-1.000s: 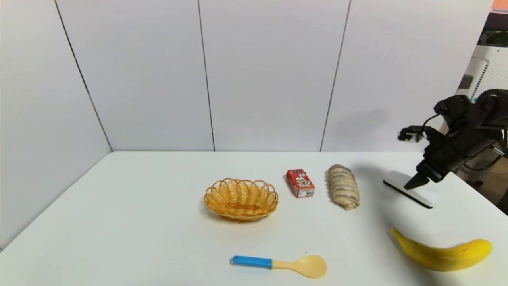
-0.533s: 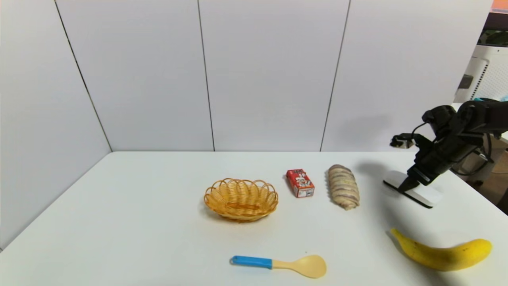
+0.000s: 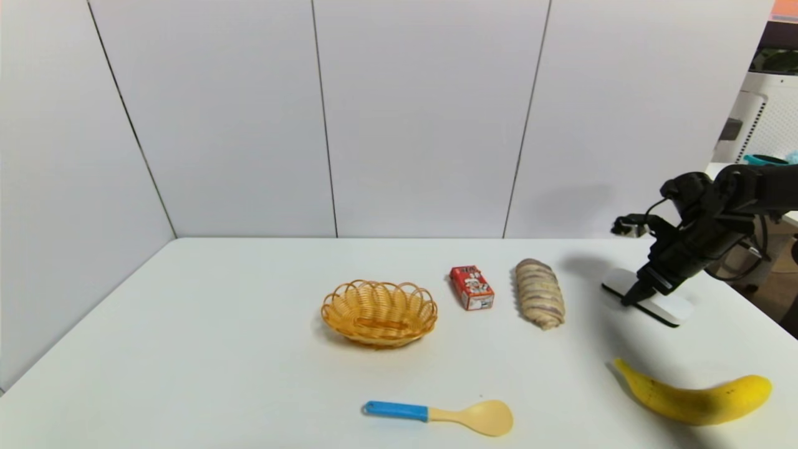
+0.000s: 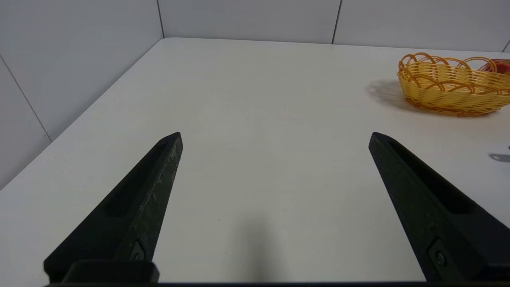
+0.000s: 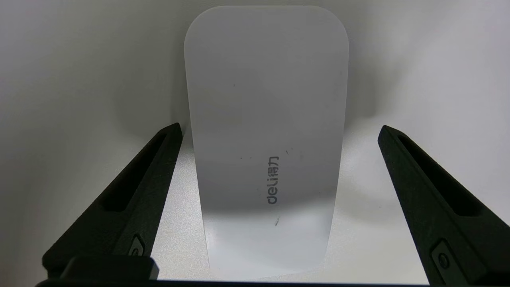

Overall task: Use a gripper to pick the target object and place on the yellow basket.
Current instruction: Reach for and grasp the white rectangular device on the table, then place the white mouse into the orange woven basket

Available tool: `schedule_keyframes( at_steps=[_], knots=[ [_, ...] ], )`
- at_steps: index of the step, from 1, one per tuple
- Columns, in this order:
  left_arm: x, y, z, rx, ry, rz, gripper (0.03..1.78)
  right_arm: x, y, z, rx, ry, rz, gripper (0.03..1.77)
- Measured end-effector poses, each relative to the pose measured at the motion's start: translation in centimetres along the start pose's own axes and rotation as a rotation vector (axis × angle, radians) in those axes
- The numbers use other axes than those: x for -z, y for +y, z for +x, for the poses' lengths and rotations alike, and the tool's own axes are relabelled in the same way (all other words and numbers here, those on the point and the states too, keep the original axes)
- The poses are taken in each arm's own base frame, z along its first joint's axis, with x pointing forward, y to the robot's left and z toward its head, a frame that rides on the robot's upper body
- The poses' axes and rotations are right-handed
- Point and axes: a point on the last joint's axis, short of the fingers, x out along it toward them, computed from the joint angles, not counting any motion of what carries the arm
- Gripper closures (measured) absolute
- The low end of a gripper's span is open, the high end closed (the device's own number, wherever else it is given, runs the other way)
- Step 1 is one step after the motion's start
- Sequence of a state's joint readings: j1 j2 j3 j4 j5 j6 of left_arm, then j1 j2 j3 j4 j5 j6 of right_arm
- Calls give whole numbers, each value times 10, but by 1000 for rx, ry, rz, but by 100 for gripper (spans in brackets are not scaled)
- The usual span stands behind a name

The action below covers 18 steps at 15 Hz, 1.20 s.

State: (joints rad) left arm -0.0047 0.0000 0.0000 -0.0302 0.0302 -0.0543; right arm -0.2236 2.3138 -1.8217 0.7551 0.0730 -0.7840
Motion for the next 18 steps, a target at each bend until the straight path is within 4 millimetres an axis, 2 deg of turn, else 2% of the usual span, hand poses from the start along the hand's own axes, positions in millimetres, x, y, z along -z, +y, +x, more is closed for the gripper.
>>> schedule_keyframes(
  at_steps=[3,4,7,8,14,18],
  knots=[
    [0,0,0,0,0,0,12,3,-2,-1,-2,6,5,10],
    [0,0,0,0,0,0,12,4,-2,-1,-4,9,11,21],
    [0,0,0,0,0,0,12,7,-4,-4,-6,12,21,69],
    [0,0,0,0,0,0,12,9,-6,-5,-5,10,25,77],
    [0,0,0,0,0,0,12,9,-11,-16,5,-32,63,81],
    [0,0,0,0,0,0,12,-4,-14,-39,13,-158,55,81]
  ],
)
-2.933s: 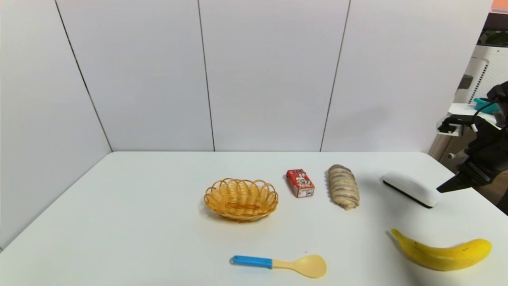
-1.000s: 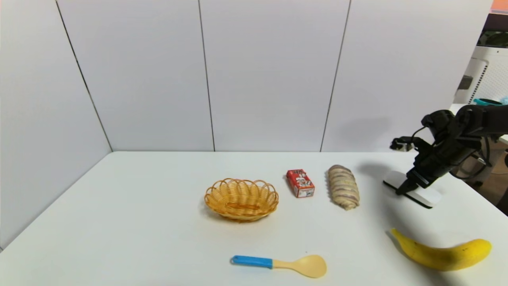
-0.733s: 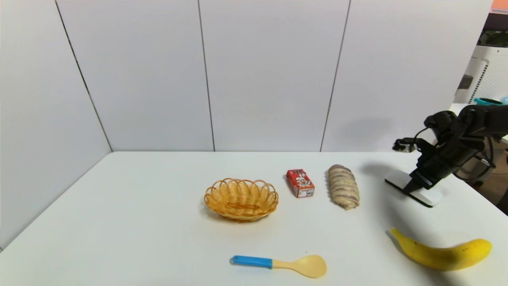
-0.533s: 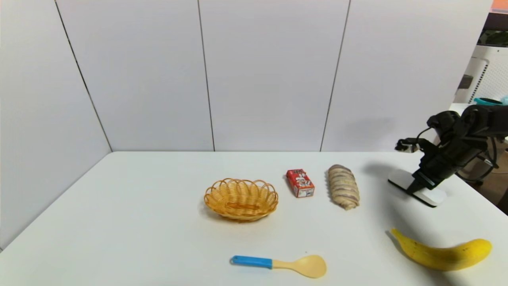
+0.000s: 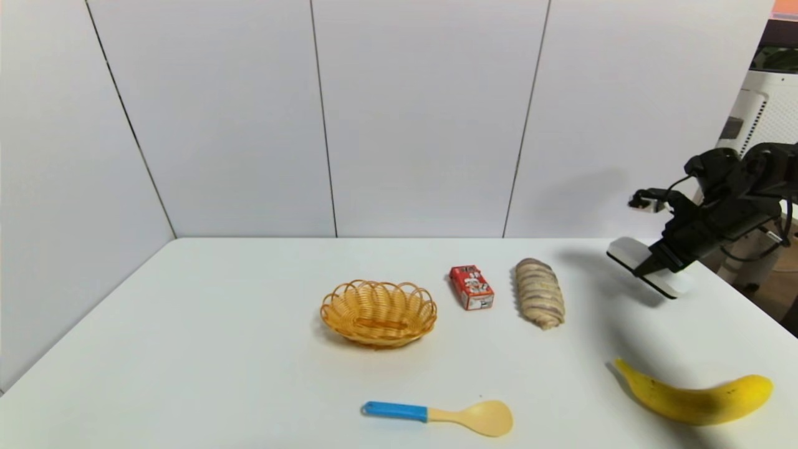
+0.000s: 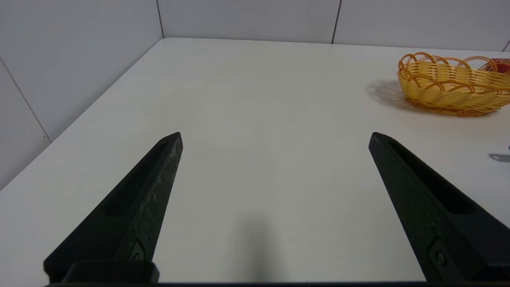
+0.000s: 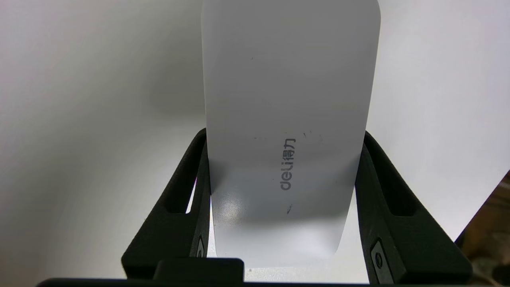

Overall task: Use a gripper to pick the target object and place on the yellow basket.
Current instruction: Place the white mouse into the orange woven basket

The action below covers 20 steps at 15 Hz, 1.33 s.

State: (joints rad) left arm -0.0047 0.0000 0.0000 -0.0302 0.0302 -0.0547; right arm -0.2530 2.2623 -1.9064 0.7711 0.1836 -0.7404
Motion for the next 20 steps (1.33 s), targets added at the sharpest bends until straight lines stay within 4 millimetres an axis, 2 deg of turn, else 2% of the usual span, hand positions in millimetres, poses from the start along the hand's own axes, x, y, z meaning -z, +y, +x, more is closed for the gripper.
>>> schedule_keyframes(
  at_steps=[3,6,10,14,16,20],
  knots=[
    [0,0,0,0,0,0,12,-24,22,-17,-45,-102,-52,81],
    [0,0,0,0,0,0,12,-54,62,-39,-77,-172,-90,81],
    [0,0,0,0,0,0,12,-97,148,-78,-162,-286,-175,81],
    [0,0,0,0,0,0,12,-114,226,-107,-260,-357,-332,81],
    [0,0,0,0,0,0,12,-118,258,-110,-308,-367,-404,81],
    [0,0,0,0,0,0,12,-125,298,-97,-366,-365,-483,81]
  ],
)
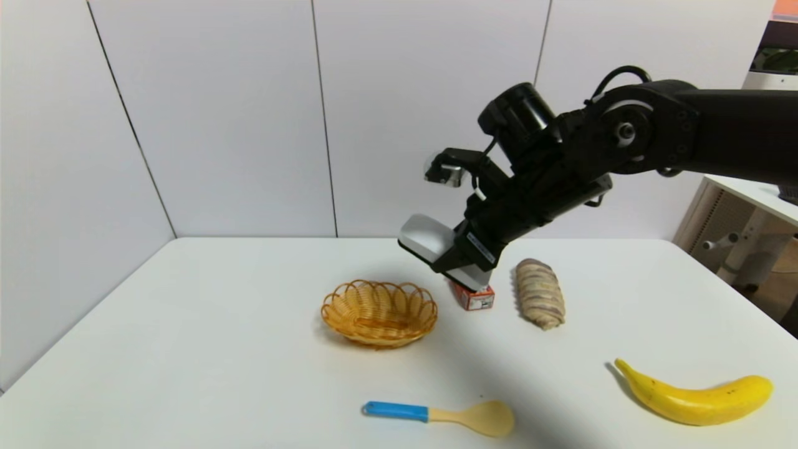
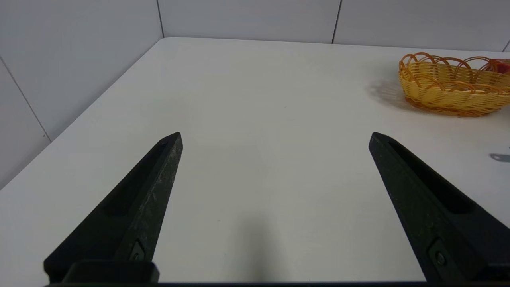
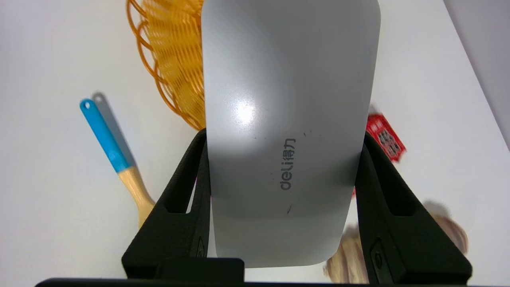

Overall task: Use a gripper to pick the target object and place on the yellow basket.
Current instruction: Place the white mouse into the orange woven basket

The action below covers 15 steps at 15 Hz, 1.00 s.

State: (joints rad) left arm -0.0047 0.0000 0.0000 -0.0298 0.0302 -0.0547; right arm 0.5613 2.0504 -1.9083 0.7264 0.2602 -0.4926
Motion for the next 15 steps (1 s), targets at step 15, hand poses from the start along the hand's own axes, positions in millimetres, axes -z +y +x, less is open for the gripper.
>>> schedule_keyframes(
  at_steps=[15],
  knots=[
    [0,0,0,0,0,0,12,-8,31,114,-71,-37,-100,82]
  ],
)
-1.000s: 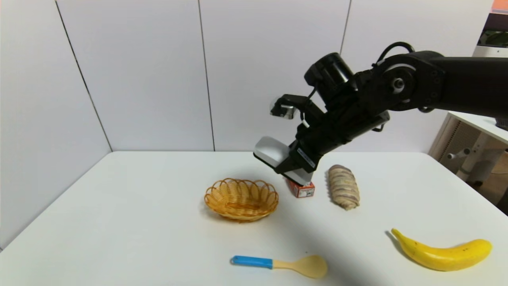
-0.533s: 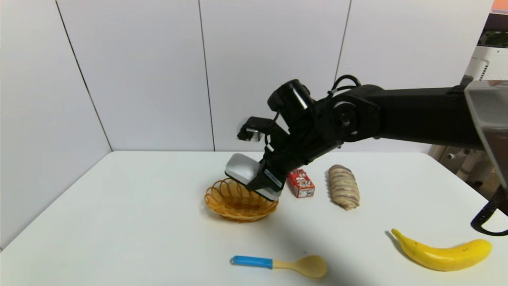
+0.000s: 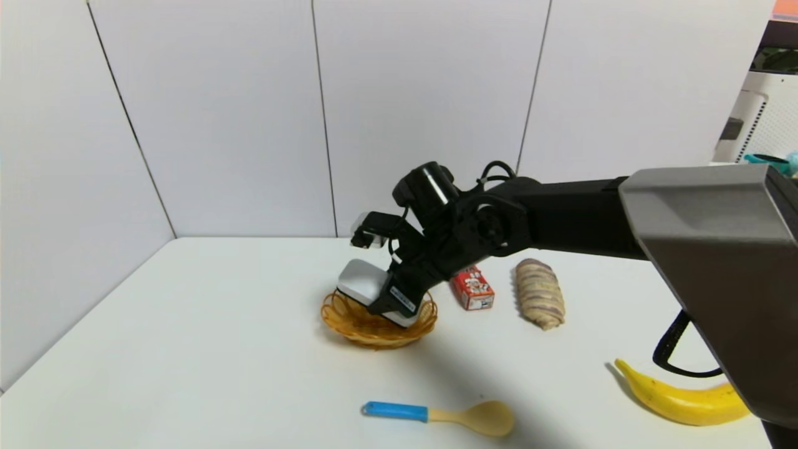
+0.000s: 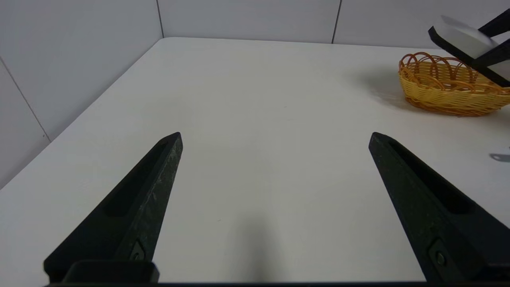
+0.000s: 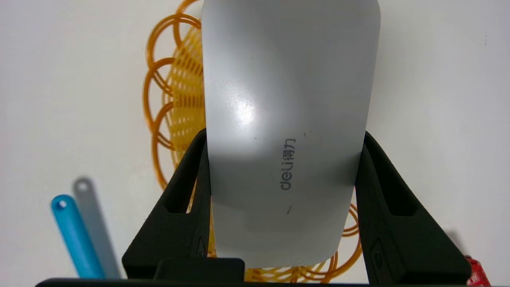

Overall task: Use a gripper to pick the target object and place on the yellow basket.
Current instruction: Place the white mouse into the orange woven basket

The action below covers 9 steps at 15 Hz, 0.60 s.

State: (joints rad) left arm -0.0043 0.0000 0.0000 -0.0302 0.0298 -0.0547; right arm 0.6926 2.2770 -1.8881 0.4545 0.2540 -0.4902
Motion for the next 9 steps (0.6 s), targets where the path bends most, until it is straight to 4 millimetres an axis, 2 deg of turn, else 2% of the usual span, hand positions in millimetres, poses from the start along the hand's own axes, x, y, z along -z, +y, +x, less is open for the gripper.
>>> schedule_keyframes(
  at_steps=[2,5,7,9],
  knots=[
    [0,0,0,0,0,0,12,4,-2,4,0,13,6,77],
    [0,0,0,0,0,0,12,5,-4,4,1,16,10,55],
    [0,0,0,0,0,0,12,3,-3,-2,3,10,8,44],
    [0,0,0,0,0,0,12,-1,-1,-17,12,-4,10,37]
  ],
)
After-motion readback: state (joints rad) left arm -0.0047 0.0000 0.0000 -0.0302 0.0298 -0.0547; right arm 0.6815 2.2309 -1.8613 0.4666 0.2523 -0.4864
